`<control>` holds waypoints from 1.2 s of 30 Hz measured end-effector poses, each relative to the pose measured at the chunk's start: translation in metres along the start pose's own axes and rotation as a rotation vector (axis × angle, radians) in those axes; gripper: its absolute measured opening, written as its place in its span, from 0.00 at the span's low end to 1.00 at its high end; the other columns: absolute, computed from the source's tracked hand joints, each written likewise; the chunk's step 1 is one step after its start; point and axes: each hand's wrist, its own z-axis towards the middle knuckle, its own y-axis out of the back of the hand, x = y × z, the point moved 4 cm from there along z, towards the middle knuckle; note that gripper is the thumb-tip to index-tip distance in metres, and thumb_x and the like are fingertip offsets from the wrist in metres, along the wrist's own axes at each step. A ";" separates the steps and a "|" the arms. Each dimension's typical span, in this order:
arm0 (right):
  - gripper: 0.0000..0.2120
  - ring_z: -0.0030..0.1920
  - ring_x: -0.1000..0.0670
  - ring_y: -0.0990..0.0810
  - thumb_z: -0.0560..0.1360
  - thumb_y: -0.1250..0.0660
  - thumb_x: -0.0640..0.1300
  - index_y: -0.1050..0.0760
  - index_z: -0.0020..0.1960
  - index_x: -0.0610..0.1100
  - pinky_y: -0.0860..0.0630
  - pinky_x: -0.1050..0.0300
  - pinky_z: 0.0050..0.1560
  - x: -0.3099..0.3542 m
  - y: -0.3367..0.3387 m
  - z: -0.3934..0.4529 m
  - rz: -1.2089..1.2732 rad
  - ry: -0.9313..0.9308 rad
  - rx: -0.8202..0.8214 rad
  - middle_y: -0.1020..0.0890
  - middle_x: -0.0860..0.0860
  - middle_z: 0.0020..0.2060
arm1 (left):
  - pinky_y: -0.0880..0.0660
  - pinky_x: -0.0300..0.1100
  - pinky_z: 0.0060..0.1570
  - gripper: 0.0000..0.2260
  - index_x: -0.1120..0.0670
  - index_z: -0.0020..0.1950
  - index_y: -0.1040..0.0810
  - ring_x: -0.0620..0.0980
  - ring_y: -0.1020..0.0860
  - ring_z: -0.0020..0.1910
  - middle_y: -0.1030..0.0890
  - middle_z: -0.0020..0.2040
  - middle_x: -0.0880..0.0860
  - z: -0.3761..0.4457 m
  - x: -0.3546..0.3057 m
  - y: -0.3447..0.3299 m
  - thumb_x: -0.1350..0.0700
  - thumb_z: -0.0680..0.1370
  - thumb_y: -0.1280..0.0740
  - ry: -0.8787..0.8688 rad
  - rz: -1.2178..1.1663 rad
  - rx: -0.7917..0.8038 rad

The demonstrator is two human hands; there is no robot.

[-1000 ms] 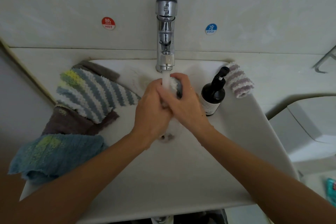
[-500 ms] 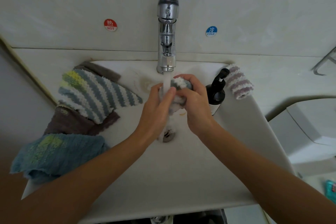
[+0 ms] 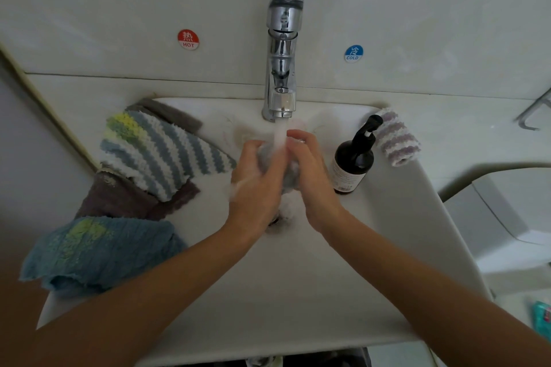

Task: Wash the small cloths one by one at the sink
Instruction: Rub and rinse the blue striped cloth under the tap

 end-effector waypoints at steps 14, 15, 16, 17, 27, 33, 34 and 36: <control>0.18 0.41 0.52 0.18 0.77 0.36 0.59 0.22 0.44 0.43 0.21 0.49 0.47 -0.016 -0.007 0.001 -0.037 -0.078 -0.177 0.17 0.51 0.38 | 0.21 0.54 0.49 0.19 0.49 0.47 0.21 0.45 0.19 0.44 0.18 0.42 0.48 0.012 0.010 0.001 0.39 0.81 0.45 0.024 0.084 -0.027; 0.17 0.39 0.53 0.19 0.78 0.36 0.56 0.23 0.41 0.43 0.22 0.51 0.43 -0.014 -0.008 0.002 -0.072 -0.063 -0.166 0.19 0.51 0.35 | 0.20 0.54 0.48 0.19 0.48 0.45 0.20 0.46 0.18 0.42 0.18 0.41 0.48 0.012 0.010 0.002 0.38 0.80 0.45 0.019 0.092 -0.029; 0.18 0.36 0.54 0.21 0.79 0.37 0.54 0.24 0.39 0.42 0.22 0.51 0.41 -0.012 -0.008 0.002 -0.116 -0.049 -0.160 0.20 0.52 0.32 | 0.20 0.54 0.45 0.19 0.48 0.42 0.20 0.47 0.18 0.41 0.18 0.39 0.49 0.012 0.009 0.002 0.38 0.79 0.45 0.010 0.098 -0.030; 0.18 0.35 0.53 0.22 0.80 0.39 0.52 0.25 0.38 0.40 0.22 0.49 0.38 -0.010 -0.008 0.003 -0.141 -0.037 -0.163 0.22 0.51 0.31 | 0.20 0.54 0.42 0.20 0.50 0.40 0.21 0.48 0.19 0.38 0.19 0.36 0.49 0.012 0.007 0.003 0.39 0.79 0.44 -0.005 0.106 -0.028; 0.10 0.41 0.47 0.20 0.81 0.42 0.45 0.26 0.44 0.47 0.22 0.45 0.44 -0.012 -0.001 0.003 -0.203 0.071 -0.230 0.20 0.49 0.40 | 0.37 0.37 0.29 0.18 0.51 0.31 0.35 0.41 0.37 0.26 0.34 0.27 0.44 0.014 0.004 0.002 0.54 0.81 0.39 -0.104 0.082 -0.025; 0.06 0.42 0.54 0.21 0.81 0.38 0.40 0.28 0.49 0.50 0.22 0.59 0.39 -0.003 0.005 0.002 -0.100 0.153 -0.205 0.21 0.52 0.42 | 0.20 0.50 0.40 0.11 0.49 0.55 0.33 0.48 0.22 0.45 0.24 0.47 0.49 0.016 0.007 0.001 0.43 0.81 0.44 0.085 0.074 0.079; 0.07 0.44 0.52 0.20 0.80 0.38 0.38 0.28 0.50 0.50 0.21 0.60 0.39 -0.001 0.005 0.001 -0.076 0.181 -0.194 0.21 0.50 0.44 | 0.18 0.53 0.39 0.13 0.48 0.57 0.34 0.49 0.20 0.46 0.23 0.49 0.50 0.017 0.008 0.000 0.41 0.81 0.46 0.094 0.100 0.112; 0.11 0.44 0.55 0.20 0.79 0.39 0.32 0.28 0.54 0.47 0.23 0.65 0.37 0.003 0.003 -0.001 -0.052 0.212 -0.161 0.22 0.49 0.47 | 0.18 0.55 0.39 0.16 0.47 0.58 0.34 0.49 0.18 0.43 0.20 0.50 0.50 0.015 0.009 -0.003 0.37 0.80 0.48 0.086 0.138 0.161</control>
